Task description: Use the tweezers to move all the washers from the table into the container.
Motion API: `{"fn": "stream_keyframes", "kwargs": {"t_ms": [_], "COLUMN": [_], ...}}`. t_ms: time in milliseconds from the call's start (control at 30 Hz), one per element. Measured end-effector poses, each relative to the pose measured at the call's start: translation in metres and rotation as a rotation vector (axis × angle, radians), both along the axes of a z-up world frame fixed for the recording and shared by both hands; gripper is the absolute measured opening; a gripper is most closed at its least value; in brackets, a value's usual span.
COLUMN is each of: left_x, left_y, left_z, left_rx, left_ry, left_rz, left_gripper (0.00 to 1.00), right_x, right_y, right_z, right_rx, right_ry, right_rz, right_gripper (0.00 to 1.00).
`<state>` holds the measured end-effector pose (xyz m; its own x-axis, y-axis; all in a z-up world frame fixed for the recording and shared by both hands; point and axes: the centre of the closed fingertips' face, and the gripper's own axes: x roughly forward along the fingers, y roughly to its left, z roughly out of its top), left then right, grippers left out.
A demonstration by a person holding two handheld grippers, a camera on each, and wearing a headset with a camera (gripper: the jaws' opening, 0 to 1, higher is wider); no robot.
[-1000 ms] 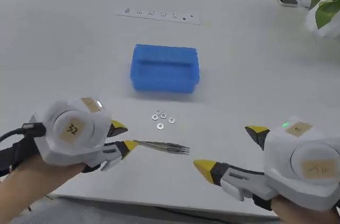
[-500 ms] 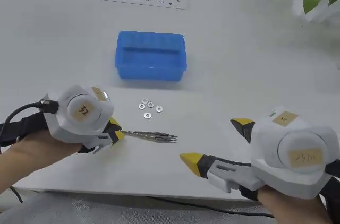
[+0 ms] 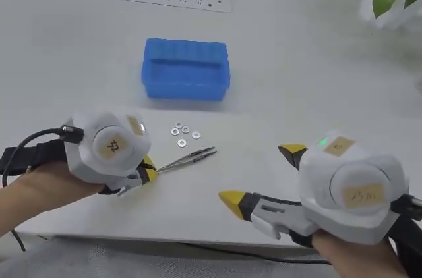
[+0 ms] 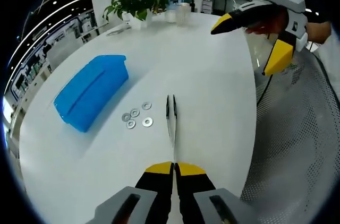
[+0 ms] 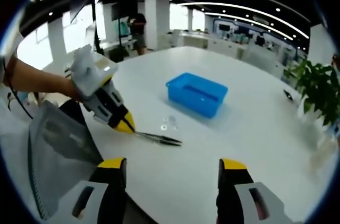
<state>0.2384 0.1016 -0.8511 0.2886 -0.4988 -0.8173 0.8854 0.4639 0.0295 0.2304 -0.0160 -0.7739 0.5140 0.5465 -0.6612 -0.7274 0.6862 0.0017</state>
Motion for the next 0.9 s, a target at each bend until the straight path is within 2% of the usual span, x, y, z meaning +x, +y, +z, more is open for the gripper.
{"fn": "stream_keyframes", "kwargs": {"t_ms": [100,167,200,300,400,600,667,800,900], "left_x": [-0.002,-0.003,-0.002,-0.004,-0.006,-0.010,-0.013,-0.018,-0.025], "left_y": [-0.003,-0.007,-0.010,-0.016,-0.023,-0.034,-0.036,-0.040,-0.043], "left_z": [0.013,0.026,0.035,0.055,0.074,0.094,0.097,0.103,0.108], "left_rx": [-0.008,-0.030,-0.049,-0.093,-0.124,-0.176,-0.180,-0.177,-0.165], "left_ry": [-0.023,-0.030,-0.050,-0.057,-0.081,-0.100,-0.108,-0.118,-0.111], "left_rz": [-0.009,-0.004,-0.002,0.014,0.019,0.028,0.025,-0.008,-0.052], "left_gripper": [0.00,0.00,0.00,0.00,0.00,0.00,0.00,0.00,0.00], "right_x": [0.000,-0.001,0.000,-0.001,-0.001,-0.001,-0.001,-0.007,-0.019], "right_y": [0.007,0.013,0.017,0.027,0.036,0.055,0.060,0.072,0.082], "right_z": [0.001,0.003,0.003,0.003,0.003,-0.004,-0.008,-0.016,-0.021], "right_rx": [-0.002,0.002,0.003,0.002,-0.007,-0.022,-0.021,-0.009,-0.021], "right_ry": [-0.002,-0.006,-0.006,-0.009,-0.015,-0.013,-0.003,0.025,0.047], "right_rz": [0.025,0.052,0.065,0.109,0.157,0.245,0.267,0.319,0.400], "right_gripper": [0.64,0.61,0.59,0.58,0.53,0.38,0.32,0.26,0.23]}}
